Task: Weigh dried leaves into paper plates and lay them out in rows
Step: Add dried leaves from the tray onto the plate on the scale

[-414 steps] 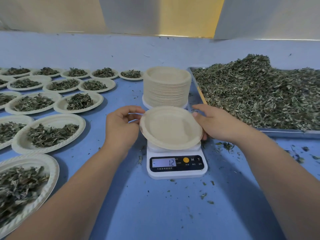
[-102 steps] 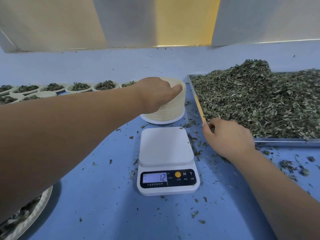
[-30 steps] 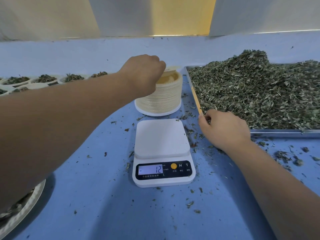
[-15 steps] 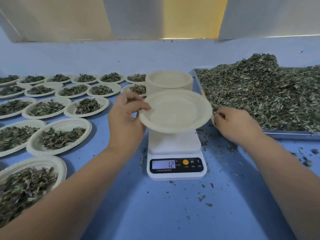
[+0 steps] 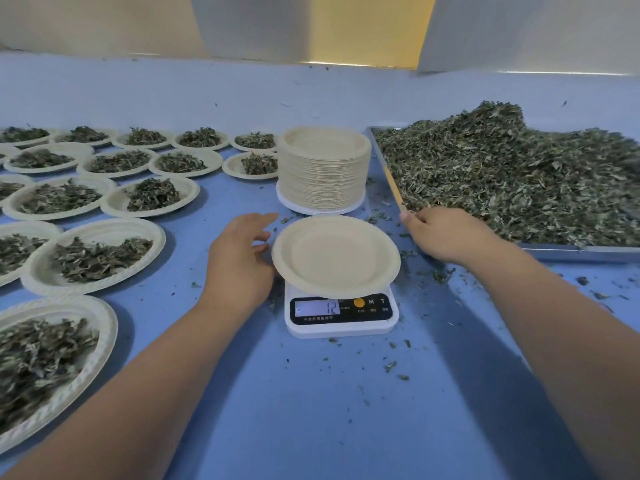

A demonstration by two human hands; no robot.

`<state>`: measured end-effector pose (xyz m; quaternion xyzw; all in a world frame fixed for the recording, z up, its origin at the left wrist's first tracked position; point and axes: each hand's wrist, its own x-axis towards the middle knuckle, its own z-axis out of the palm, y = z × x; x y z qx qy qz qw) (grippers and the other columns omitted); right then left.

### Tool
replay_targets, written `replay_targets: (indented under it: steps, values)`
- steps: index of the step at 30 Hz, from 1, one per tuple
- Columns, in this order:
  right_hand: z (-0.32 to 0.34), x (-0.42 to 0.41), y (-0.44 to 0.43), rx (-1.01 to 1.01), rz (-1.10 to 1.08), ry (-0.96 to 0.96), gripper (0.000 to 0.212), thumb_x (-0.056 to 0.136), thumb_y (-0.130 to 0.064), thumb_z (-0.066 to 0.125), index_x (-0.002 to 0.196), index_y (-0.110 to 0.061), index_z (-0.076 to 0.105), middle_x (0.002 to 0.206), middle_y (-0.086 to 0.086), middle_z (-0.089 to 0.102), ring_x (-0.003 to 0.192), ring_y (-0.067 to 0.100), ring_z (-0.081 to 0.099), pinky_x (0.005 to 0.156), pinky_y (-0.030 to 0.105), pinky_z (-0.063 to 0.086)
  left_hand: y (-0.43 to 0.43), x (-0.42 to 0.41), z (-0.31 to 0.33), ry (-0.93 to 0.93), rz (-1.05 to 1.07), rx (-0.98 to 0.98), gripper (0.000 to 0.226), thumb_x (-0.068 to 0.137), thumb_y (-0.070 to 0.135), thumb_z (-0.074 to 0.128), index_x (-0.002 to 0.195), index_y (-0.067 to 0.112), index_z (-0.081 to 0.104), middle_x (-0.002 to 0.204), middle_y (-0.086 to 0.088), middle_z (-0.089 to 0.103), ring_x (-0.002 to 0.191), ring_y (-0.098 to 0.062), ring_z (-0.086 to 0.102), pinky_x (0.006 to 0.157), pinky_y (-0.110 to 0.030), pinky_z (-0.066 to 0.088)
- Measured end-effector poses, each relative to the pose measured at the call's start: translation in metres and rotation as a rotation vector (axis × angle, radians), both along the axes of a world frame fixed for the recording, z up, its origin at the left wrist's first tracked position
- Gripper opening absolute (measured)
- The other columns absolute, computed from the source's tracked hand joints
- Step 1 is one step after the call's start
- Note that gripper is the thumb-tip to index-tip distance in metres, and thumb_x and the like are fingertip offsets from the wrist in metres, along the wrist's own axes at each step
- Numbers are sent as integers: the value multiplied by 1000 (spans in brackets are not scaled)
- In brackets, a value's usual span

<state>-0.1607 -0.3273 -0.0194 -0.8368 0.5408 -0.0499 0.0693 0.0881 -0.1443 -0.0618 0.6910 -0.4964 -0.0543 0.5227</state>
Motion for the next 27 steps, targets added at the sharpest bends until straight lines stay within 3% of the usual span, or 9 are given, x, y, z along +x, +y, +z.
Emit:
replay_targets:
  steps: [4,7,10,13,16,20,24,27]
  values:
    - [1,-3,-6,-34,-9,-121,58,105,-51,36,66,-11,49,62,11,55,57,28,48,56,34,41,-3,-4,6,446,39,-36,49,92,-12,48,117,24,68,123,4,67,102,0,67,89,-21,57]
    - [9,-4,-13,-118,-50,-212,58,105,-46,40,64,-9,56,58,11,56,55,28,50,54,32,40,-4,-8,10,743,45,-108,42,96,-4,40,104,23,71,120,4,69,103,-6,70,76,-17,58]
    - [11,-3,-18,-150,-72,-301,55,105,-44,41,61,-12,47,54,7,48,51,26,44,53,30,36,-2,-13,10,774,26,-116,34,99,9,44,102,27,73,119,8,70,112,-8,66,85,-19,57]
    - [7,-2,-17,-146,-92,-271,53,105,-42,41,61,-13,45,54,5,45,53,25,44,52,28,34,-3,-16,10,771,-2,-42,25,99,23,50,109,34,71,125,12,66,119,-12,62,104,-38,52]
    - [20,2,-12,-251,-105,-418,54,105,-42,40,60,-15,51,53,1,52,50,20,49,50,26,33,1,-23,16,759,-53,45,31,82,39,60,111,43,68,131,11,65,125,-23,61,109,-49,46]
    - [53,25,12,-309,12,-597,54,105,-42,42,56,-20,39,49,-7,40,42,6,35,48,27,26,2,-27,21,754,-66,24,32,74,37,62,104,45,71,121,4,68,100,-25,60,104,-59,47]
    - [71,56,49,-231,198,-683,53,105,-40,45,56,-21,40,45,-12,39,41,-1,36,44,19,24,2,-30,21,734,-78,21,33,73,36,60,103,46,70,119,8,66,111,-22,64,93,-44,51]
    - [63,75,74,-148,328,-573,48,104,-43,47,69,-10,52,59,-5,46,54,6,42,56,29,33,1,-29,21,760,-72,8,31,74,33,56,98,44,71,107,7,68,89,-14,63,72,-30,50]
